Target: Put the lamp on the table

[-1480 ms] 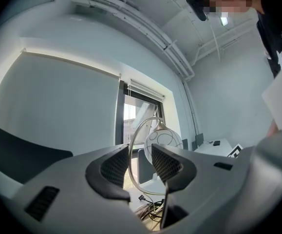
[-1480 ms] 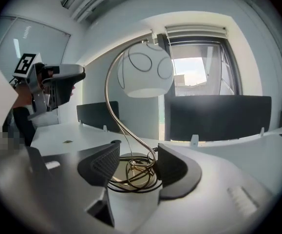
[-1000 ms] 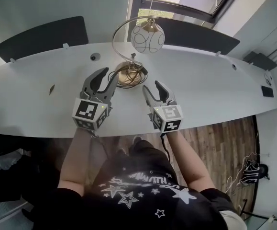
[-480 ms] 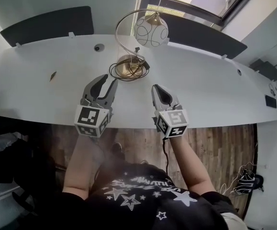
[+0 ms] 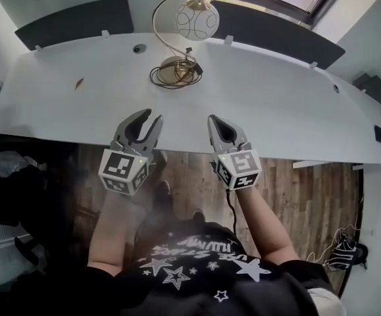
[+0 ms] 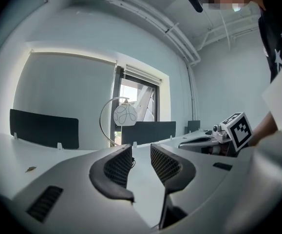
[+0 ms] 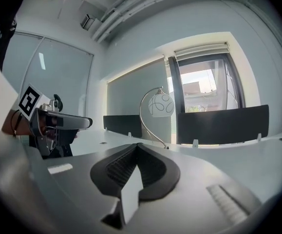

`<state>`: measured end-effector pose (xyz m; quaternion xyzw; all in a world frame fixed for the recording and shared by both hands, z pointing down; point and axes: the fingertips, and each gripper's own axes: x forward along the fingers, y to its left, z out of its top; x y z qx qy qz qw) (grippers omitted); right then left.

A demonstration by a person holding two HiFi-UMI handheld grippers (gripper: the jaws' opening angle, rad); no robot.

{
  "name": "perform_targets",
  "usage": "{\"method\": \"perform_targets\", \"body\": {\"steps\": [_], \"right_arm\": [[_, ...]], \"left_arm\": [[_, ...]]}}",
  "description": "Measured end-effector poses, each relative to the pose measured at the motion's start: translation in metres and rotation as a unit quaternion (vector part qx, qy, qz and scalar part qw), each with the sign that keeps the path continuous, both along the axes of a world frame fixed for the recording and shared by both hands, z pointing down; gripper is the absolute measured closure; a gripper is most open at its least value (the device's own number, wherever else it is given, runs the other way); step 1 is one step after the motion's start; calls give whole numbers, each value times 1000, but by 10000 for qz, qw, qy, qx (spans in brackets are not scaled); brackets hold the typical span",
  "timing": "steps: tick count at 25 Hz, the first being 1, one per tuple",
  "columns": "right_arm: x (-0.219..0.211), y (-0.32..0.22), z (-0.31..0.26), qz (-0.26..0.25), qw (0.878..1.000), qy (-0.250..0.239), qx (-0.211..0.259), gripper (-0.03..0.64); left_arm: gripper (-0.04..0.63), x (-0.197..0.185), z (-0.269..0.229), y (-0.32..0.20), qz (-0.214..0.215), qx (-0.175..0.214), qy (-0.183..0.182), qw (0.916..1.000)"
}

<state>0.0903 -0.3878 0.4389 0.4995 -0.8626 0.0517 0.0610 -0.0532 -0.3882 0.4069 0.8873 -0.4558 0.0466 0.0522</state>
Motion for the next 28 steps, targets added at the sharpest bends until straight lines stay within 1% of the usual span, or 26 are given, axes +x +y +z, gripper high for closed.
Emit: {"method": "perform_targets", "body": {"steps": [2, 5, 8, 10, 12, 15, 21, 22, 25, 28], "right_arm": [[3, 15, -1, -106, 9999, -66, -24, 615], [6, 40, -8, -257, 9996, -125, 33, 615], [10, 64, -17, -408, 9988, -169, 210, 615], [16, 78, -20, -458, 9984, -246, 243, 615], [22, 90, -23, -515, 9978, -364, 213, 615], [26, 107, -28, -679, 9960, -554, 192, 615], [32, 129, -29, -876, 9941, -628, 73, 617], [29, 132, -28, -903, 9941, -591, 42, 617], [17, 142, -24, -993, 9947, -255, 10, 617], [3, 148, -24, -1051, 9944, -142, -21, 617]], "left_arm": [[486, 5, -1, 17, -55, 28, -55, 10000], [535, 11, -2, 41, -159, 45, -57, 9998], [553, 19, 1, 64, -232, 40, -52, 9997], [568, 29, 0, 78, -292, 55, 22, 9996], [575, 39, -2, 90, -344, 100, 92, 9993], [578, 53, -6, 104, -383, 182, 41, 9991], [578, 71, -10, 130, -423, 217, 64, 9988], [578, 72, -11, 135, -406, 212, 56, 9989], [578, 69, -11, 146, -359, 199, 39, 9992], [578, 61, -3, 151, -312, 209, -30, 9993]]}}
